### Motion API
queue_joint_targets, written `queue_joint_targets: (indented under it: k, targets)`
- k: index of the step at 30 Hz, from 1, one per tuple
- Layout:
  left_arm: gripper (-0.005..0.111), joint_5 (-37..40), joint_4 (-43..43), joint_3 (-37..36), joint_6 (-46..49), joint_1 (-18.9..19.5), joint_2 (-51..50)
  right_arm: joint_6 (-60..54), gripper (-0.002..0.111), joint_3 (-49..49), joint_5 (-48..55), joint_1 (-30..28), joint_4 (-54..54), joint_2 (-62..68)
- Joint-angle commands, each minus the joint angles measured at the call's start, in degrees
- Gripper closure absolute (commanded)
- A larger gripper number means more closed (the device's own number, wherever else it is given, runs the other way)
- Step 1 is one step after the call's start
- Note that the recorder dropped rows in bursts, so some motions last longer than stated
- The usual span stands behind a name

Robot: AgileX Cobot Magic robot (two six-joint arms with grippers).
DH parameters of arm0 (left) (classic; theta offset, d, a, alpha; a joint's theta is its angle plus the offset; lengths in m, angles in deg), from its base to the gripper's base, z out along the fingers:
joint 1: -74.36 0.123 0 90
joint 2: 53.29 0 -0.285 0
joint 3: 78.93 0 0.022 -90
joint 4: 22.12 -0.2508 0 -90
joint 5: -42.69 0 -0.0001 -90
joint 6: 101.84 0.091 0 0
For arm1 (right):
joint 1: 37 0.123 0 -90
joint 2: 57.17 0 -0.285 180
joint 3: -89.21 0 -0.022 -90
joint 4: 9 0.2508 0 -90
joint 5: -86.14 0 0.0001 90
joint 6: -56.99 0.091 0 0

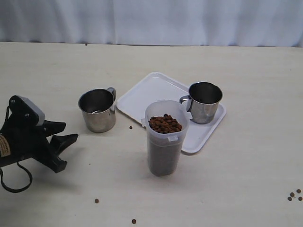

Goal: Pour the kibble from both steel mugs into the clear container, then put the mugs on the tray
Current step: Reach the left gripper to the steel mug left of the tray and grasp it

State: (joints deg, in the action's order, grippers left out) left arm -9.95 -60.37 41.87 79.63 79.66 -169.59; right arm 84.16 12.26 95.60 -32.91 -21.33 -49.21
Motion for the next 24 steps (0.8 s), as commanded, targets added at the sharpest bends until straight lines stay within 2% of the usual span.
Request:
queue_joint_targets:
  k: [1,9,21,24]
  targets:
    - [0.052,-3.8,-3.2,0.9,2.0,0.1,-2.9,0.2,0.103,-0.3,0.3,0.0,0.1,-0.2]
    - [0.038,-3.4,-4.6,4.4,3.0,0.1,-4.7,0.2,0.103,-0.3,0.3,0.0,0.1,-0.2]
    - [0.036,-3.5,-4.5,7.9,1.2,0.1,-4.7,0.2,0.103,-0.3,0.3,0.0,0.1,-0.2]
    - [0.029,-3.8,-4.5,8.1,1.1,0.0,-4.8,0.2,0.103,-0.3,0.3,0.0,0.1,-0.2]
